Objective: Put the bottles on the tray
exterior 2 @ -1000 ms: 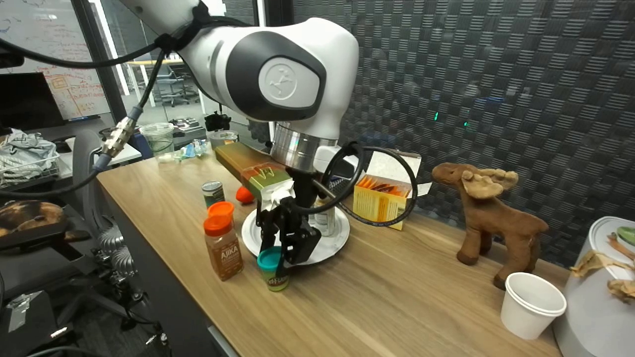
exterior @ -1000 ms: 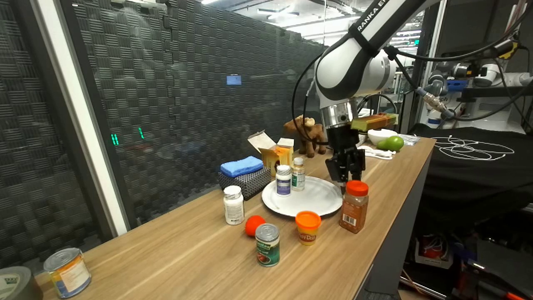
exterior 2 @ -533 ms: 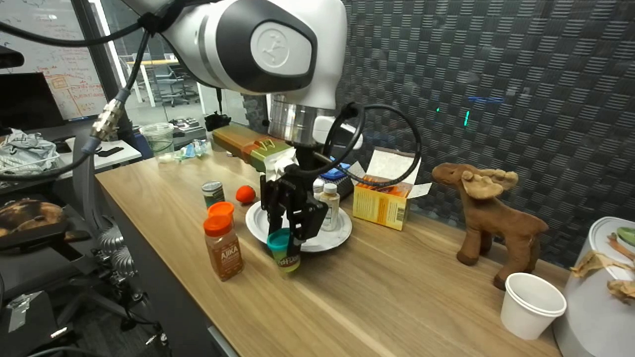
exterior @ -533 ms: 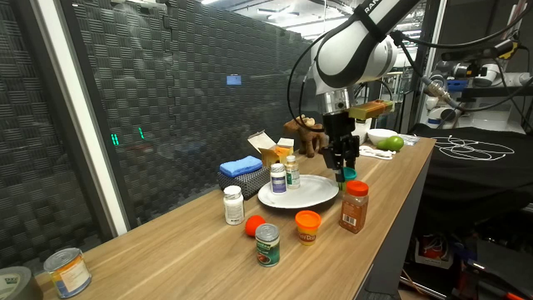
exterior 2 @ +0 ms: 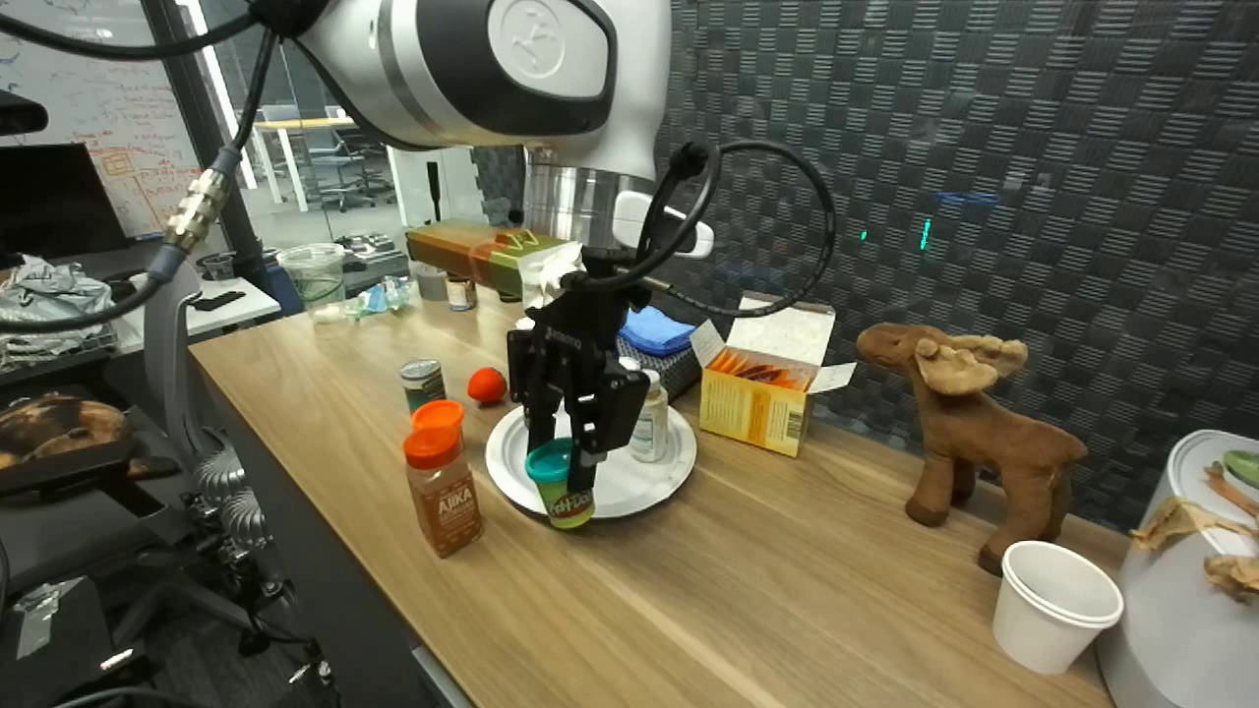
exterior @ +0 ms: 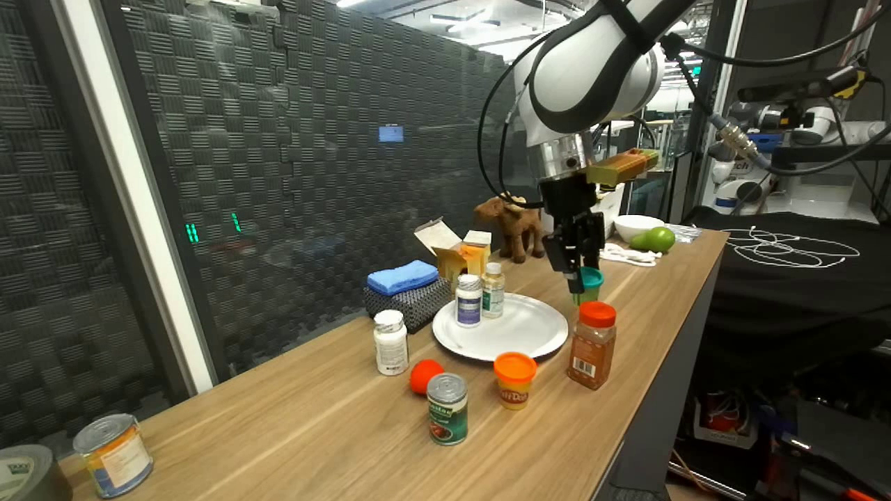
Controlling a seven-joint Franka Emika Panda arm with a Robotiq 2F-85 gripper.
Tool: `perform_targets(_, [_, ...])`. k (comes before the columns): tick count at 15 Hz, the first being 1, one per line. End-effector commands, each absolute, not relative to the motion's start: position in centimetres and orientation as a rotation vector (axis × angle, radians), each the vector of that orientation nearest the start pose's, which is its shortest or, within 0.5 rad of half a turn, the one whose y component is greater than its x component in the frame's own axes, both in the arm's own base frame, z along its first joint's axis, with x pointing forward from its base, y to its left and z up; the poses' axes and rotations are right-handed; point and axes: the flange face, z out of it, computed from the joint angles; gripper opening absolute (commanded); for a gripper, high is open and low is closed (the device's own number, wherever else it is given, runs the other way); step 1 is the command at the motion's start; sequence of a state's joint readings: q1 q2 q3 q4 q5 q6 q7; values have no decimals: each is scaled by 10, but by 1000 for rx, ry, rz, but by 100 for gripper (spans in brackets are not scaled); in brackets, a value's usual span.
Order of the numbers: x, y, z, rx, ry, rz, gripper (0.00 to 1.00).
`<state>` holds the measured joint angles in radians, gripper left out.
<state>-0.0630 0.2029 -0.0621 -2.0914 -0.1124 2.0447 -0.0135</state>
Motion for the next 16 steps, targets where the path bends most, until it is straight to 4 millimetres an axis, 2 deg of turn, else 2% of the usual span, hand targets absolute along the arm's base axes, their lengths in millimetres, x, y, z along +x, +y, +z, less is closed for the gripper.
perform_targets(1, [539, -80, 314, -3189, 79, 477, 28])
perform_targets(6, [556, -69, 313, -3169, -97, 456, 28])
perform_targets(14, [601, -43, 278, -3160, -378, 408, 28])
perform_targets(16, [612, -41, 278, -3145, -415, 381, 28])
